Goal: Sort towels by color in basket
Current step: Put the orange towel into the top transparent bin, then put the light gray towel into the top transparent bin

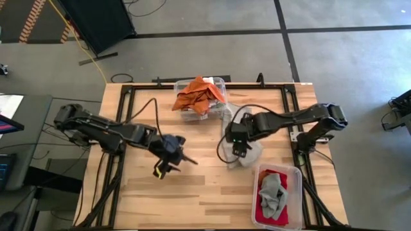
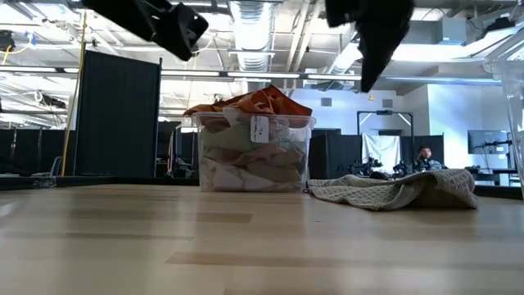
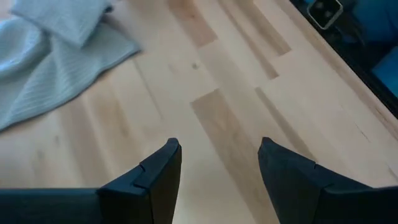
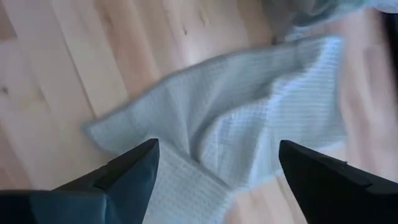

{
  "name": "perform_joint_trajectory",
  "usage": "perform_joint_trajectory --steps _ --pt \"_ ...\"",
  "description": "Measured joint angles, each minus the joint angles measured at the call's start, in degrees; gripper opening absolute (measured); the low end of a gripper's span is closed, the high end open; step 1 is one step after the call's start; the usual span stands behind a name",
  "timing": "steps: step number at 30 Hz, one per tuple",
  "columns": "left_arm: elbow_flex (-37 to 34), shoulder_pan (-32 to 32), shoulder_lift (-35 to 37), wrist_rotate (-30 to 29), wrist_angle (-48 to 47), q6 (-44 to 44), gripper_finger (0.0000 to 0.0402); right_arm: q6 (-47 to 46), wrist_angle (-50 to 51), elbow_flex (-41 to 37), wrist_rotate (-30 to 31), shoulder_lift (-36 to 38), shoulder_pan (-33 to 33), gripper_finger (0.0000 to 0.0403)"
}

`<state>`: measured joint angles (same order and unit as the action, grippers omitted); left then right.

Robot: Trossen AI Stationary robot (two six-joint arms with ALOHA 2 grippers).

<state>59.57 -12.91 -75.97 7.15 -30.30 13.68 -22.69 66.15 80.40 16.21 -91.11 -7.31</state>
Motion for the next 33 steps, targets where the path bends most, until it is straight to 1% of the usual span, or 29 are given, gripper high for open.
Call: perform_joint_trajectory --steps 4,7,11,16,24,28,33 --pt "-3.01 -3.8 -0.01 -1.48 4.66 -1.32 0.0204 1.81 -6.43 -6.56 -6.2 -0.11 3.48 0.037" --pt "-5.26 -5.93 -0.03 -2.51 6.67 -2.03 0.0204 2.24 -10.6 -12.53 -8.64 -0.09 5.51 0.0371" --pt "-8.04 -7.53 0.01 -3.65 10.77 -3.46 0.0204 2.4 -14.49 -18.32 -9.04 -0.1 7.24 0.0371" --pt "-12.04 -8.04 0.01 -3.81 17.31 -4.51 0.0204 3.49 -24.51 -23.92 -10.35 -0.09 8.66 0.0371" --pt "-16.41 -8.04 -0.01 -3.79 24.73 -6.15 0.0204 3.73 -31.64 -29.24 -11.91 -0.07 11.99 0.037" --pt "-17.9 -8.02 -0.01 -3.77 28.17 -6.65 0.0204 3.23 -39.38 -32.83 -13.54 -0.07 12.4 0.037" --pt "-19.33 -8.02 -0.01 -3.75 31.6 -7.33 0.0204 1.74 -42.75 -35.1 -13.69 -0.07 12.29 0.0369"
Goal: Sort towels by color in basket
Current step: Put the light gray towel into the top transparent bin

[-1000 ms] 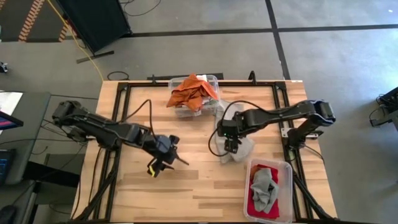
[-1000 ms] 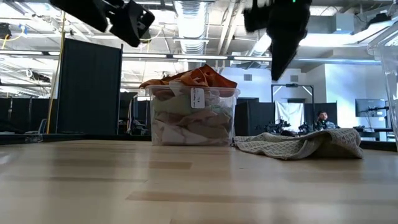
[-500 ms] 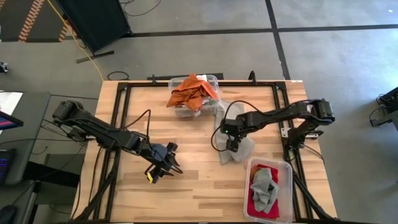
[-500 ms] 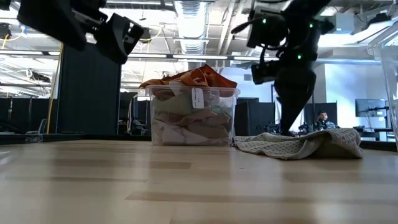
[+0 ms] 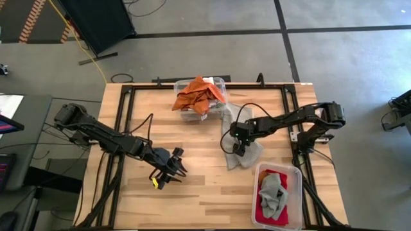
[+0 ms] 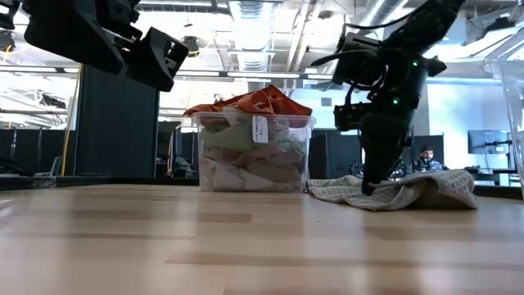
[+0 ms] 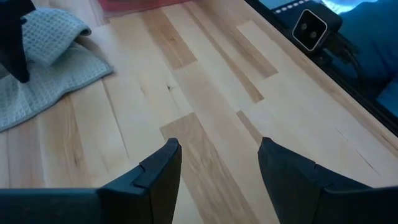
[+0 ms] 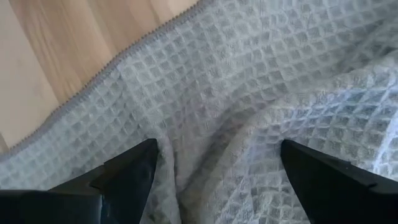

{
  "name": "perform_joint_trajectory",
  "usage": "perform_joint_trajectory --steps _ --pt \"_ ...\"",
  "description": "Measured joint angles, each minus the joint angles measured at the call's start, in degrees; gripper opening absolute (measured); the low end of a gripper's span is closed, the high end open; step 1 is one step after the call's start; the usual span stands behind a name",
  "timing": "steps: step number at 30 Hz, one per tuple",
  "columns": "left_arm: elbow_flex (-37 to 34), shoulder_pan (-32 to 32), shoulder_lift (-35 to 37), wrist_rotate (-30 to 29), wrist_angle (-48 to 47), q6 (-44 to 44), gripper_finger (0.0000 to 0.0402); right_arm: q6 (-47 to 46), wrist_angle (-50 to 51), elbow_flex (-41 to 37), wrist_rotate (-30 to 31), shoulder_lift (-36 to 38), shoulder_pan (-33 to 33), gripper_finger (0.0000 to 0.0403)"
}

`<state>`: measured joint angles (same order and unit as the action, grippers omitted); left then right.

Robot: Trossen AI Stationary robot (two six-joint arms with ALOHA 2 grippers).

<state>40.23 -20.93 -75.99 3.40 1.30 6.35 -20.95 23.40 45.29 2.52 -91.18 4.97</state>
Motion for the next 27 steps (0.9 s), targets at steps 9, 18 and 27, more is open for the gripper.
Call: perform_joint_trajectory --steps 9,18,27 --pt "-1.19 0.0 0.0 0.02 3.94 -0.2 0.0204 0.01 -1.67 -0.83 2.61 -2.97 -2.18 0.0318" --pt "-1.19 0.0 0.0 0.04 4.28 -0.4 0.0204 1.97 -0.35 4.17 5.03 -8.2 -4.77 0.0229" --pt "-1.19 0.0 0.0 -0.31 4.26 -0.4 0.0204 3.43 7.9 9.53 4.6 -8.55 -6.91 0.0075"
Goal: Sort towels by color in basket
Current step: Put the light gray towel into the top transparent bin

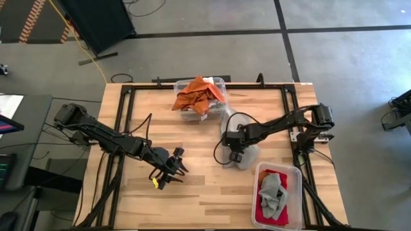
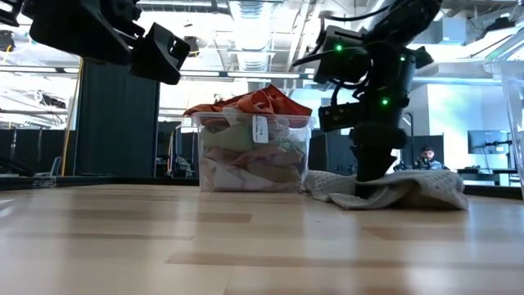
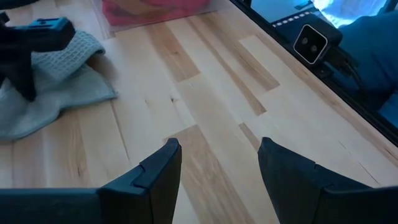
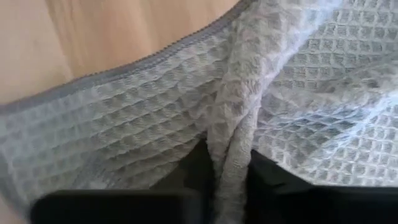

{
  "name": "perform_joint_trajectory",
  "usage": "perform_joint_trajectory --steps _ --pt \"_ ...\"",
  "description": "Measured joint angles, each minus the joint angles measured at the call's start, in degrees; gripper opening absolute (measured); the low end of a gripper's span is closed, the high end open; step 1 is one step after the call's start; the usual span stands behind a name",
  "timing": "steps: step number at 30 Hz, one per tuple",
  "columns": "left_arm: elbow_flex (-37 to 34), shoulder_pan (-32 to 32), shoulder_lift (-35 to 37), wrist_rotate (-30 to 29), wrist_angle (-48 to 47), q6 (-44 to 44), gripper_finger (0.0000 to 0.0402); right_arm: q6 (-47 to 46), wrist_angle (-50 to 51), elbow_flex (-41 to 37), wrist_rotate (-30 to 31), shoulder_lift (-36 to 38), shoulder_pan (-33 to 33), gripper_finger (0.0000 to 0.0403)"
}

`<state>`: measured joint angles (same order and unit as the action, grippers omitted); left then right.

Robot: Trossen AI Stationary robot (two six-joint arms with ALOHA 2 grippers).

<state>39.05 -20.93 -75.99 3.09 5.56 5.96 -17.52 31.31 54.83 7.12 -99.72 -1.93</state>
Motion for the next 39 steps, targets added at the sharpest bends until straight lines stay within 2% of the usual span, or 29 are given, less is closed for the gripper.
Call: perform_joint_trajectory --steps 3,10,17,29,39 --pt "0.0 0.0 0.0 -0.28 0.0 0.0 0.0204 0.0 2.69 1.09 -0.11 -0.04 -0.84 0.0034" --pt "0.0 0.0 0.0 -0.45 0.3 -0.2 0.0204 -0.43 10.67 6.95 2.64 -0.09 -4.46 0.0033" --pt "0.02 0.0 0.0 -0.65 1.83 0.16 0.0204 -1.31 21.96 17.98 11.31 0.02 -9.73 0.0033" --pt "0.02 0.0 0.0 -0.7 1.94 0.22 0.0204 -8.12 40.45 37.0 23.83 0.14 -21.19 0.0033" --pt "0.07 0.02 0.0 -1.03 2.14 0.24 0.0204 -16.02 52.21 46.41 31.83 0.2 -28.44 0.0033"
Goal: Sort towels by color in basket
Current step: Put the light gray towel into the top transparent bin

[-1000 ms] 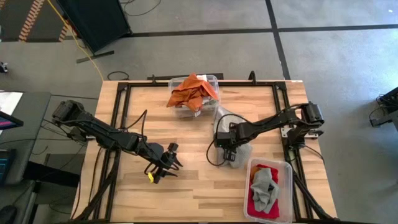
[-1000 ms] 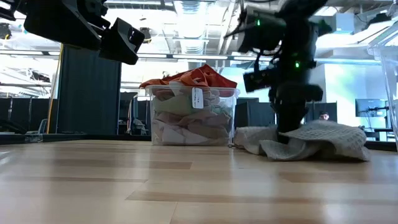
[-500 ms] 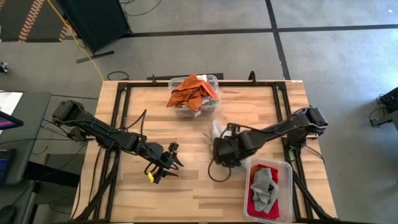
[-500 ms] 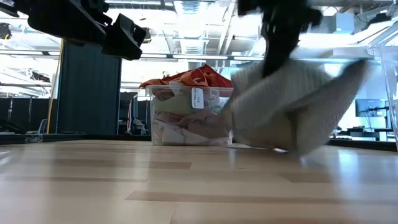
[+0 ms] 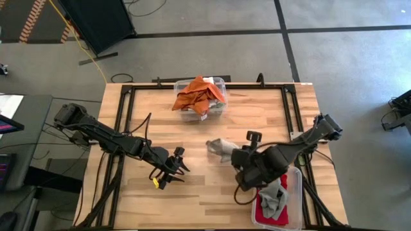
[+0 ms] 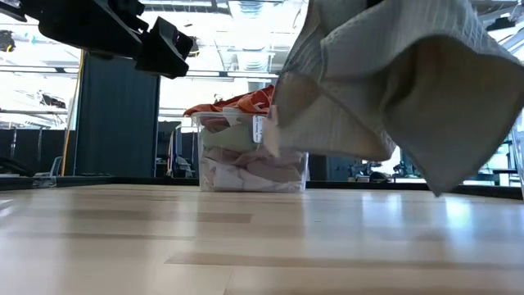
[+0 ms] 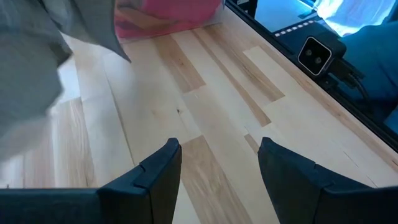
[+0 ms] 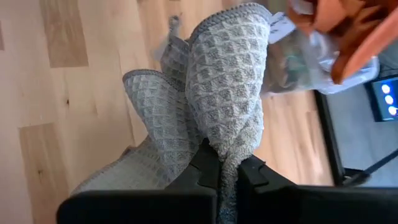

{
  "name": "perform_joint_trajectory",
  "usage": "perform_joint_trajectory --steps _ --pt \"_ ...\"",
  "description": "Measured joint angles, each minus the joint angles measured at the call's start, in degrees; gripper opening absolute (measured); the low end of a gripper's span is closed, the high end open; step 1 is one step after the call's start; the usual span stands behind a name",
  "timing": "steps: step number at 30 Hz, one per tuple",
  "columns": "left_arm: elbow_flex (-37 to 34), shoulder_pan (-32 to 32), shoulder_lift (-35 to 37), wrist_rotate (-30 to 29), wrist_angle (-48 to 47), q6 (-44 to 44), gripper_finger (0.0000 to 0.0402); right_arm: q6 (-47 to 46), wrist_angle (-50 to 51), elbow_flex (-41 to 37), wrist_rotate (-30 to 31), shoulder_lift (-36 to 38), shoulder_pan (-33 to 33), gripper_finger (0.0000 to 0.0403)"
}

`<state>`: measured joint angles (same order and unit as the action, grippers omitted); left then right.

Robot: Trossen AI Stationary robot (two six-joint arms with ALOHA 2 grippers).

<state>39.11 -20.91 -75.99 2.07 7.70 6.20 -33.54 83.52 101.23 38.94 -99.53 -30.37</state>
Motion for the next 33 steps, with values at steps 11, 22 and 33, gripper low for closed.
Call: perform_joint_trajectory --steps 11,22,33 --pt "0.0 0.0 0.0 0.0 0.0 0.0 0.0204 -5.84 6.55 2.91 4.7 0.0 -3.13 0.0033" --pt "0.0 0.0 0.01 -0.74 -0.02 -0.28 0.0204 -5.08 6.5 3.63 7.98 0.02 -3.76 0.0033" --pt "0.0 -0.01 0.02 -3.52 -0.66 -0.25 0.0204 -2.38 6.32 3.6 21.69 2.93 -1.81 0.0033"
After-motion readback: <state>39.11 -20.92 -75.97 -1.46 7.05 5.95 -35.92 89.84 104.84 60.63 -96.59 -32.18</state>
